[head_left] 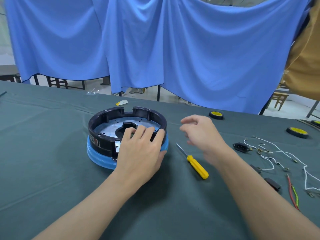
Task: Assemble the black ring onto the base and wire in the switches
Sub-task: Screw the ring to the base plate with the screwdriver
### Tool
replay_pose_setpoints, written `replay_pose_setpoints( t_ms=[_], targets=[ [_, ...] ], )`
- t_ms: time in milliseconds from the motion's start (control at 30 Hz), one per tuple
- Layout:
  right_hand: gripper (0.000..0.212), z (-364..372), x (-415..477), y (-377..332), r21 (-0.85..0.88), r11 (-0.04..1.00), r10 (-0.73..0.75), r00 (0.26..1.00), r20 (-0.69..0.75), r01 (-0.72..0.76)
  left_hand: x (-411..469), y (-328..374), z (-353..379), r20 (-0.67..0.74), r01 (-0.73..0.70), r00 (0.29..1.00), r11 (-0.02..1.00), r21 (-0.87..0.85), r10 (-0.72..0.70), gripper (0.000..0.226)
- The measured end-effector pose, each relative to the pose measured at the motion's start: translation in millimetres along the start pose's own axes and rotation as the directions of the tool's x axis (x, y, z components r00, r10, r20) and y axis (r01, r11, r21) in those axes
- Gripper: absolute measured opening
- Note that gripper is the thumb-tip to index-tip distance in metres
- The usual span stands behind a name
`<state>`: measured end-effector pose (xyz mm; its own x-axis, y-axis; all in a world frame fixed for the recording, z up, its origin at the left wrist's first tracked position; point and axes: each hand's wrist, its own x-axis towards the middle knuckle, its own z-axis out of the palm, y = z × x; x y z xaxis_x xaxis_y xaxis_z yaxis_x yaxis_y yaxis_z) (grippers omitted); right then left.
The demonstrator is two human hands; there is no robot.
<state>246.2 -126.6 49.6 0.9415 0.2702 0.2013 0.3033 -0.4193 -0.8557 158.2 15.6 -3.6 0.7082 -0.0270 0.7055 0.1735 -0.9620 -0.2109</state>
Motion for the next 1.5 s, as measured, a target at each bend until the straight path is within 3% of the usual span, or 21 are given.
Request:
replay_pose_setpoints(
  t_ms=[67, 133, 233, 367, 467, 500, 533, 567, 633, 700, 800, 1000, 1500],
  targets=[
    [0.010, -6, -2, 4, -0.371, 0.928, 0.027, 0.994, 0.107, 0.015, 0, 2, 1, 0.005, 0.027, 1.000, 1.000, 0.014, -0.027, 0.047],
    [0.020, -8, -9, 7, -0.703, 0.708, 0.070, 0.984, 0.167, 0.069, -1, 3, 1, 0.012, 0.047, 0.999, 0.999, 0.021, -0.047, 0.054],
    [0.039, -7, -18, 11, -0.846, 0.528, 0.192, 0.959, 0.210, 0.079, -1, 4, 0, 0.041, 0.048, 0.998, 0.998, 0.037, -0.049, 0.064],
    [0.031, -6, -19, 12, -0.836, 0.543, 0.214, 0.949, 0.232, 0.082, 0, 5, -2, 0.062, 0.072, 0.995, 0.995, 0.068, -0.076, 0.076],
    [0.031, -5, -16, 12, -0.702, 0.712, 0.191, 0.958, 0.213, 0.014, 0, 5, -3, 0.045, 0.075, 0.996, 0.996, 0.057, -0.078, 0.074],
    [0.033, -4, -16, 12, -0.573, 0.818, 0.188, 0.962, 0.197, -0.042, 0, 5, -3, 0.039, 0.071, 0.997, 0.996, 0.054, -0.073, 0.073],
    [0.034, -1, -16, 10, -0.356, 0.926, 0.204, 0.961, 0.186, -0.127, 0, 3, -3, 0.035, 0.065, 0.997, 0.997, 0.053, -0.067, 0.073],
    [0.032, 3, -16, 8, -0.083, 0.970, 0.241, 0.951, 0.193, -0.229, -1, 2, -4, 0.032, 0.058, 0.998, 0.997, 0.050, -0.060, 0.072],
    [0.021, 12, -20, 2, 0.364, 0.844, 0.313, 0.913, 0.261, -0.393, -3, -1, -6, 0.022, 0.054, 0.998, 0.998, 0.034, -0.055, 0.071],
    [0.013, 23, -23, -1, 0.545, 0.706, 0.345, 0.891, 0.294, -0.453, -3, -5, -9, 0.006, 0.071, 0.997, 0.997, 0.011, -0.071, 0.071],
    [0.008, 34, -25, -1, 0.616, 0.627, 0.375, 0.878, 0.297, -0.476, -1, -7, -14, -0.034, 0.101, 0.994, 0.995, -0.016, -0.101, 0.071],
    [0.020, 32, -29, -5, 0.725, 0.409, 0.377, 0.826, 0.418, -0.554, -2, -3, -17, -0.029, 0.077, 0.997, 0.997, -0.016, -0.078, 0.072],
    [0.023, 27, -25, 2, 0.696, 0.359, 0.415, 0.774, 0.478, -0.622, -3, -2, -24, 0.040, -0.019, 0.999, 1.000, 0.008, 0.018, 0.068]
  ],
)
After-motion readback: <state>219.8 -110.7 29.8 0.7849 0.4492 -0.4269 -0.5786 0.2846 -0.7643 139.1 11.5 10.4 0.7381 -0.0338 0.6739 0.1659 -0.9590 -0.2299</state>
